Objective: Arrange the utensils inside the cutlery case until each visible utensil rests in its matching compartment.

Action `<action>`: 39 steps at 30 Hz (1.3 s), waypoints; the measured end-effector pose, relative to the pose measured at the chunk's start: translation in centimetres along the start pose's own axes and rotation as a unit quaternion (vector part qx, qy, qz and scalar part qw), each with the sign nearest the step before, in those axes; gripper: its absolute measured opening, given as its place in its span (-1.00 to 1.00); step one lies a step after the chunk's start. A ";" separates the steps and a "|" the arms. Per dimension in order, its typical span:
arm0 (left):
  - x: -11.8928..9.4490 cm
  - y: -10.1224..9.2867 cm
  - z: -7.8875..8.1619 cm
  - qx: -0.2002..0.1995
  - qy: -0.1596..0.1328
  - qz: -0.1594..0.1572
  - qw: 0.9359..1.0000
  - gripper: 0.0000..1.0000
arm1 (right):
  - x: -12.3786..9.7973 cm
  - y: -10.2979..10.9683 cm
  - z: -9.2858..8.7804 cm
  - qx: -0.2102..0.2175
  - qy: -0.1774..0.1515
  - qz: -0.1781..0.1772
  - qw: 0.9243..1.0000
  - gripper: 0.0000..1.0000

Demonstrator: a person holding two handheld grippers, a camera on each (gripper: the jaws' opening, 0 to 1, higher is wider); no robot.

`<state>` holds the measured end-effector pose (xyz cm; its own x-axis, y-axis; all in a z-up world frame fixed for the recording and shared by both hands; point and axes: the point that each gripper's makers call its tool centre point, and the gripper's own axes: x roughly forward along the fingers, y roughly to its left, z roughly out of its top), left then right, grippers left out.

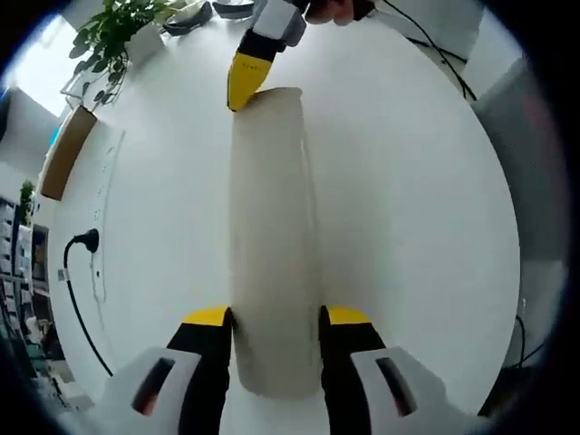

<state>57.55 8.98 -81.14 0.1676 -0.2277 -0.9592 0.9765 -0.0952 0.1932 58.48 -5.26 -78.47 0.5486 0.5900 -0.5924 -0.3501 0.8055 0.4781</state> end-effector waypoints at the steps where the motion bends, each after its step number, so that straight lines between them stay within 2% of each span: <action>1: 0.0 0.0 0.0 0.008 -0.001 0.000 1.000 -0.22 | -0.2 -0.1 0.0 0.003 -0.002 0.000 1.000 -0.81; 4: -0.1 0.0 0.0 0.011 -0.002 -0.004 1.000 -0.22 | -0.9 -1.1 0.1 0.044 -0.022 -0.005 0.999 -0.68; 7: -0.1 0.0 0.1 0.010 -0.003 -0.007 1.000 -0.22 | -1.8 -1.5 -1.0 0.098 -0.017 0.005 0.995 -0.74; 8: -0.1 0.1 0.2 0.015 -0.003 -0.003 1.000 -0.22 | -2.0 -1.5 -1.2 0.120 -0.028 0.013 0.992 -0.75; 10: -0.2 0.1 0.5 0.015 -0.001 -0.003 1.000 -0.22 | -2.6 -1.2 -2.0 0.150 -0.022 0.027 0.988 -0.79; 14: -0.1 0.0 1.0 0.018 0.001 -0.001 1.000 -0.22 | -3.5 -1.7 -3.1 0.176 -0.026 0.019 0.984 -0.81; 16: -0.1 0.0 0.9 0.005 0.010 -0.002 1.000 -0.21 | -3.7 -1.4 -3.1 0.191 -0.034 0.033 0.980 -0.84; 19: -0.1 0.0 0.8 -0.004 0.011 -0.005 1.000 -0.20 | -3.5 -1.5 -3.1 0.210 -0.026 0.043 0.976 -0.96; 23: 0.0 -0.2 0.8 -0.001 0.009 -0.004 1.000 -0.19 | -3.1 -1.1 -2.8 0.202 -0.025 0.048 0.978 -1.00; 25: 0.1 -0.2 0.8 -0.002 0.010 -0.005 1.000 -0.19 | -2.4 -1.4 -2.1 0.207 -0.023 0.049 0.977 -1.00; 28: 0.1 -0.3 0.9 -0.002 0.010 -0.008 1.000 -0.18 | -2.0 -1.8 -1.6 0.195 -0.030 0.038 0.980 -1.00; 32: 0.4 -0.3 1.2 0.019 0.012 -0.006 1.000 -0.17 | -1.4 -2.4 -0.7 0.173 -0.040 0.026 0.984 -1.00; 35: 0.4 -0.3 1.3 0.002 0.012 -0.014 1.000 -0.16 | -1.5 -2.1 -0.7 0.167 -0.035 0.030 0.985 -1.00; 36: 0.4 -0.3 1.3 0.000 0.012 -0.014 1.000 -0.17 | -1.4 -2.1 -0.6 0.147 -0.027 0.040 0.988 -1.00; 37: 0.6 0.0 1.4 0.001 0.011 -0.014 1.000 -0.17 | -1.5 -1.6 -0.2 0.120 -0.035 0.058 0.990 -0.93; 38: 0.7 0.2 1.4 0.004 0.011 -0.012 1.000 -0.17 | -1.9 -1.5 0.2 0.090 -0.052 0.057 0.993 -0.79; 39: 0.7 0.3 1.3 0.009 0.009 -0.011 1.000 -0.17 | -2.1 -1.6 0.2 0.064 -0.055 0.051 0.995 -0.68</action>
<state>57.79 7.56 -81.47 0.1483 -0.2082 -0.9668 0.9775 -0.1171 0.1752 58.10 -7.80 -77.87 0.5973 0.6531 -0.4656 -0.3131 0.7243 0.6143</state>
